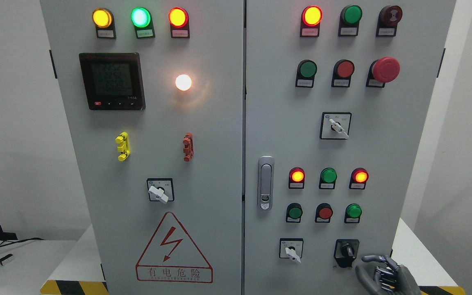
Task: Trip black knob to open circuit
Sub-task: 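Close the right hand's fingers around the black rotary knob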
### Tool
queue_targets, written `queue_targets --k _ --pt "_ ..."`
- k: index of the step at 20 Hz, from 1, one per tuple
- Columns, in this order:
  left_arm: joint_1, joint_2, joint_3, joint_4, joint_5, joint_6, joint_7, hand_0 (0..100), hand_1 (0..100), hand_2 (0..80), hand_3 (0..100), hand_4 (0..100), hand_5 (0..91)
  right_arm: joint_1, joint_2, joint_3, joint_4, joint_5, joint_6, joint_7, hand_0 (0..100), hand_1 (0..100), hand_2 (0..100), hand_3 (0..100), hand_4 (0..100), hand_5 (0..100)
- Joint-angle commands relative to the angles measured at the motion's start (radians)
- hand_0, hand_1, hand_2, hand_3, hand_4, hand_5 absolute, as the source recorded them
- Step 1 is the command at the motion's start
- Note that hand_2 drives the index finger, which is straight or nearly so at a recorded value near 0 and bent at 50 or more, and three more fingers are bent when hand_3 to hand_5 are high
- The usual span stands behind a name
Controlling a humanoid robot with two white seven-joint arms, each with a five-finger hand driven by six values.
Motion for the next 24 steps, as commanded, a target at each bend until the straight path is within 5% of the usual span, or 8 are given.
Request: queue_targets --k 1,24 --pt "0.000 0.000 0.000 0.000 -0.031 0.001 0.001 12 39 0.0 0 0 0.0 0.006 0.017 0.025 -0.033 0.003 0.001 -0.001 34 80 44 100 100 96" --pt "0.000 0.000 0.000 0.000 -0.031 0.001 0.001 12 39 0.0 0 0 0.0 0.016 0.031 0.054 -0.069 0.008 0.019 -0.024 34 80 44 100 100 96"
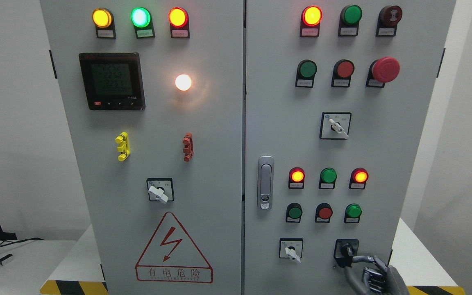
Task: Trip black knob to open circuit
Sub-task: 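Close the right hand's fingers around the black rotary knob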
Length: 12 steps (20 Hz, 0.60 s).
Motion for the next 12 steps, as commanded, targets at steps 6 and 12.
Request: queue_targets --k 6,12 --pt "0.000 0.000 0.000 0.000 -0.031 0.001 0.001 12 39 0.0 0 0 0.0 0.013 0.011 0.028 -0.029 0.000 -0.001 0.003 34 80 43 100 100 96" --pt "0.000 0.000 0.000 0.000 -0.031 0.001 0.001 12 39 0.0 0 0 0.0 0.011 0.019 0.042 -0.029 0.000 0.001 0.001 34 80 43 100 100 96"
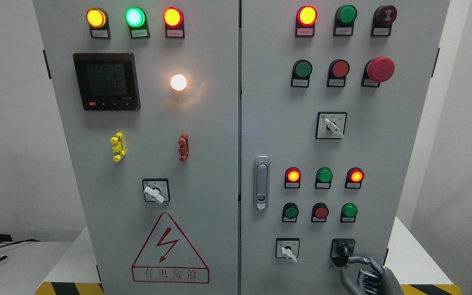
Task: Trip black knob to open circuit
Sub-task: 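Close the right hand's fingers around the black rotary knob, then twist the black knob with the right hand to switch it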
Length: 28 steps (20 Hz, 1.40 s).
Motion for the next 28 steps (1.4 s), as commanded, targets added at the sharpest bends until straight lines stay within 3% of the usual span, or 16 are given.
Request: queue_targets --k 1,6,8,28 --pt "0.000 -0.001 0.000 0.000 -0.031 0.001 0.001 12 39 0.0 0 0 0.0 0.000 0.009 0.025 -0.010 0.000 0.003 0.005 34 80 43 100 100 96" --pt "0.000 0.000 0.000 0.000 -0.031 0.001 0.001 12 39 0.0 0 0 0.0 -0.009 0.011 0.028 -0.005 0.000 0.017 0.005 35 80 43 100 100 96" --pt "0.000 0.000 0.000 0.000 -0.031 0.001 0.001 12 39 0.0 0 0 0.0 -0.011 0.029 0.028 -0.004 0.000 0.019 0.007 35 80 43 100 100 96" --pt "0.000 0.000 0.000 0.000 -0.031 0.001 0.001 12 39 0.0 0 0 0.0 -0.040 0.032 0.036 0.008 0.006 0.022 0.005 35 79 42 100 100 96"
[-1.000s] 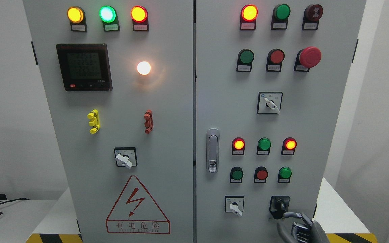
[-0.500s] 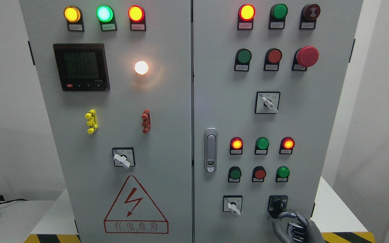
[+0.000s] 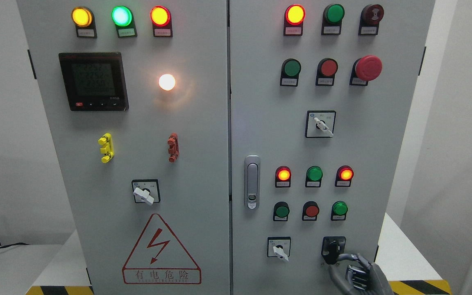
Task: Trip black knob to open circuit
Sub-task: 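Twist the black knob with the right hand to switch it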
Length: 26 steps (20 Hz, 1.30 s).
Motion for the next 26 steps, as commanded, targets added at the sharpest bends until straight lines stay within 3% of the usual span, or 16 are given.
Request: queue_targets --k 1,6,9,26 --pt "0.000 0.000 0.000 0.000 -0.031 0.001 0.001 12 39 0.0 0 0 0.0 -0.001 0.005 0.020 -0.003 0.000 -0.001 -0.002 36 79 42 100 100 96" --pt "0.000 -0.001 0.000 0.000 -0.031 0.001 0.001 12 39 0.0 0 0 0.0 0.002 0.006 0.024 -0.003 0.000 0.000 -0.002 36 80 42 100 100 95" --pt "0.000 0.000 0.000 0.000 -0.031 0.001 0.001 12 39 0.0 0 0 0.0 -0.001 0.031 0.024 -0.003 0.000 0.000 -0.002 36 80 42 100 100 95" --pt "0.000 0.000 0.000 0.000 -0.031 0.001 0.001 12 39 0.0 0 0 0.0 -0.004 0.048 0.035 -0.002 -0.011 0.017 -0.001 38 80 42 100 100 95"
